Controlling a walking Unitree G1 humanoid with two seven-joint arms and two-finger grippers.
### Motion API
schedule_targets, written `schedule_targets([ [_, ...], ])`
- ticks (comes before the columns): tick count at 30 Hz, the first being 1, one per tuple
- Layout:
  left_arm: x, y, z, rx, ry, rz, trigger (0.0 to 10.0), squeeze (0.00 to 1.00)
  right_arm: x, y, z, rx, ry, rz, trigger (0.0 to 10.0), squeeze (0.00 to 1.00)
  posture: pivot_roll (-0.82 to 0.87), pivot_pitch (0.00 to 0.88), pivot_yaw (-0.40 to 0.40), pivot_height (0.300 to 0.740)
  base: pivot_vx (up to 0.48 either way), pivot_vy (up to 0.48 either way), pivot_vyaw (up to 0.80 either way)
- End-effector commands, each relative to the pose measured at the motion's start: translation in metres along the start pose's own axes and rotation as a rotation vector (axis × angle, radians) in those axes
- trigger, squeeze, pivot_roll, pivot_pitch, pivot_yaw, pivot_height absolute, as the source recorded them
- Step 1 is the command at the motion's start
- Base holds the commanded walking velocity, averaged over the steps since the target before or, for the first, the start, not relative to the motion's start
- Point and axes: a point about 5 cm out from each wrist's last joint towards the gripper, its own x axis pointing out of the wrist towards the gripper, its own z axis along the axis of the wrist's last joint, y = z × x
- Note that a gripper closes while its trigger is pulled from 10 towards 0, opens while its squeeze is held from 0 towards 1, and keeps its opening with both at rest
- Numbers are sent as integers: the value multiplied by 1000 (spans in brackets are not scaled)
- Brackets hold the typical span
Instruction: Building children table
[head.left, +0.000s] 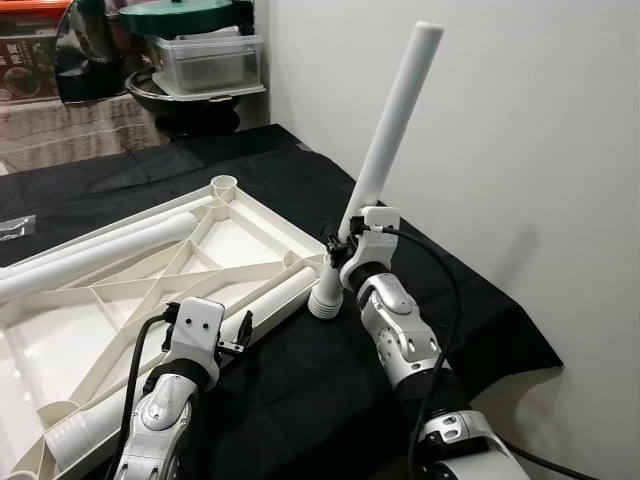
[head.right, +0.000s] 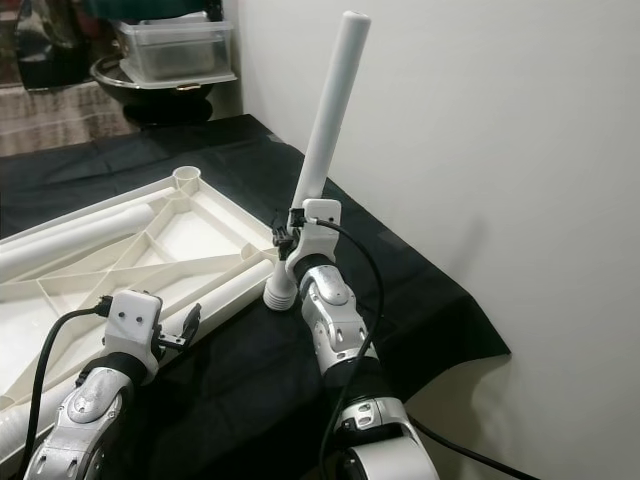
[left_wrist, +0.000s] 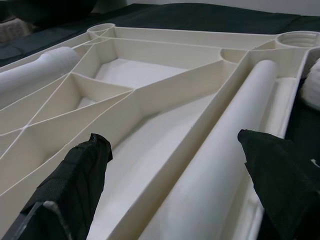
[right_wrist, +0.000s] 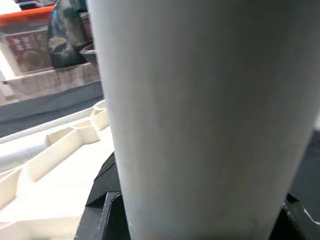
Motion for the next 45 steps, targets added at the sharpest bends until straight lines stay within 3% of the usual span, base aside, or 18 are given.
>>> schedule_targets([
  [1, -2, -2, -6, 9, 21, -10, 10000, 0, 2, -5, 17, -15, -56, 10, 10000, 0, 71, 0, -93, 740, 0, 0, 0],
  [6, 0, -3, -5, 12, 18, -18, 10000, 0, 0, -12, 40, -60, -130, 39, 10000, 0, 59, 0, -79, 740, 0, 0, 0],
  [11, 3, -3, -4, 14, 14, -28, 10000, 0, 1, -26, 91, -100, -302, 22, 10000, 0, 52, 0, -72, 740, 0, 0, 0],
  [17, 4, -4, -4, 15, 12, -32, 10000, 0, 3, -32, 105, -73, -389, -59, 10000, 0, 56, 0, -72, 740, 0, 0, 0],
  [25, 2, 0, -4, 29, 7, -27, 10000, 0, 2, -3, 65, -67, -368, 6, 10000, 0, 84, 0, -80, 740, 0, 0, 0],
  [31, 2, 0, -4, 31, 7, -25, 10000, 0, 3, 1, 46, -65, -335, 42, 10000, 0, 91, 0, -84, 740, 0, 0, 0],
  [36, 0, 0, -3, 33, 7, -23, 10000, 0, 6, -5, 22, -149, -283, 16, 10000, 0, 117, 0, -88, 740, 0, 0, 0],
  [45, -5, 2, 1, 7, -11, -38, 10000, 0, 10, -4, 12, -165, -250, 15, 10000, 0, 134, 0, -94, 740, 0, 0, 0],
])
